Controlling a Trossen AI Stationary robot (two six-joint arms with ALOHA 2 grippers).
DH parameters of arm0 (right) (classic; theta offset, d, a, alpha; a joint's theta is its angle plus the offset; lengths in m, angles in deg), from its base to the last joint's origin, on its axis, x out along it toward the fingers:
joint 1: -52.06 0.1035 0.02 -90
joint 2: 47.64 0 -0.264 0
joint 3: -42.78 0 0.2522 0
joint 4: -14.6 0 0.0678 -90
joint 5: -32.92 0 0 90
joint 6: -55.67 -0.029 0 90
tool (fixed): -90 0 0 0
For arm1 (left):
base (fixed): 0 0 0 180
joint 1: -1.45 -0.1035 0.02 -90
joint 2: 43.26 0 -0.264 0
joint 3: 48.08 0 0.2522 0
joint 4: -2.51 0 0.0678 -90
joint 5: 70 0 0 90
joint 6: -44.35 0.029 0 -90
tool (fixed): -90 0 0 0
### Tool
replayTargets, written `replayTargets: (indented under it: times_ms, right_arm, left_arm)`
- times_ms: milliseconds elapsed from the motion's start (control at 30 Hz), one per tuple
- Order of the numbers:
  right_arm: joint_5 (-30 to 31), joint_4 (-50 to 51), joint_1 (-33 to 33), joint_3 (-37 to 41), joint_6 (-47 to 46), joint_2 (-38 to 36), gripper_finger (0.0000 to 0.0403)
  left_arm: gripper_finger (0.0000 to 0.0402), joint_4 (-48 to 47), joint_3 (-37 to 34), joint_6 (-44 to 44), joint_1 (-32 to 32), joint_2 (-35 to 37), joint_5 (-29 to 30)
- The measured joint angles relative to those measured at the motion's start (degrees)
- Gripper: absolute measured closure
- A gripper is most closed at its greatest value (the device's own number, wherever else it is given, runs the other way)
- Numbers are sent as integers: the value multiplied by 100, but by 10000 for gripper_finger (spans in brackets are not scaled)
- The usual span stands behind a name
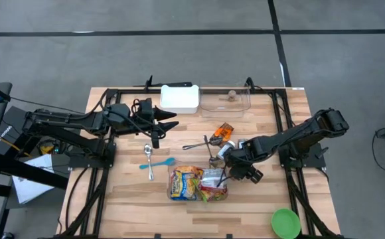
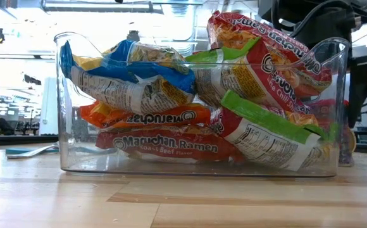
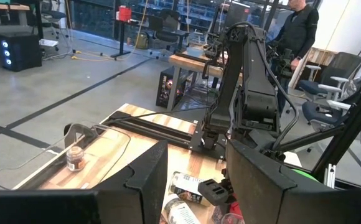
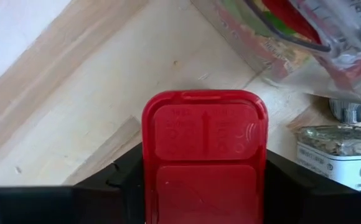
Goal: Pick & Place Food Item
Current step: Put the red seasoning into the top transparent bin
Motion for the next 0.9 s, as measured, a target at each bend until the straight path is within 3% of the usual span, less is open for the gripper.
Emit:
replayTargets:
  times_ms: [267,467,767,900]
  right_arm:
    - [-14,17,7,-9,-194,0,169]
    - [-14,196,4,-9,-199,-194,197]
    - [37,502,-141,-20,-544,-930,170]
    - [206,906,-290,-285,-638,-1186,186]
  left_arm:
    - [243,0,0,-2,1,0,0]
    - [243,-1,-2,-2,0,0,0]
    - [243,6,-5,-2,0,0,0]
    - [243,-3,-24,-2,0,0,0]
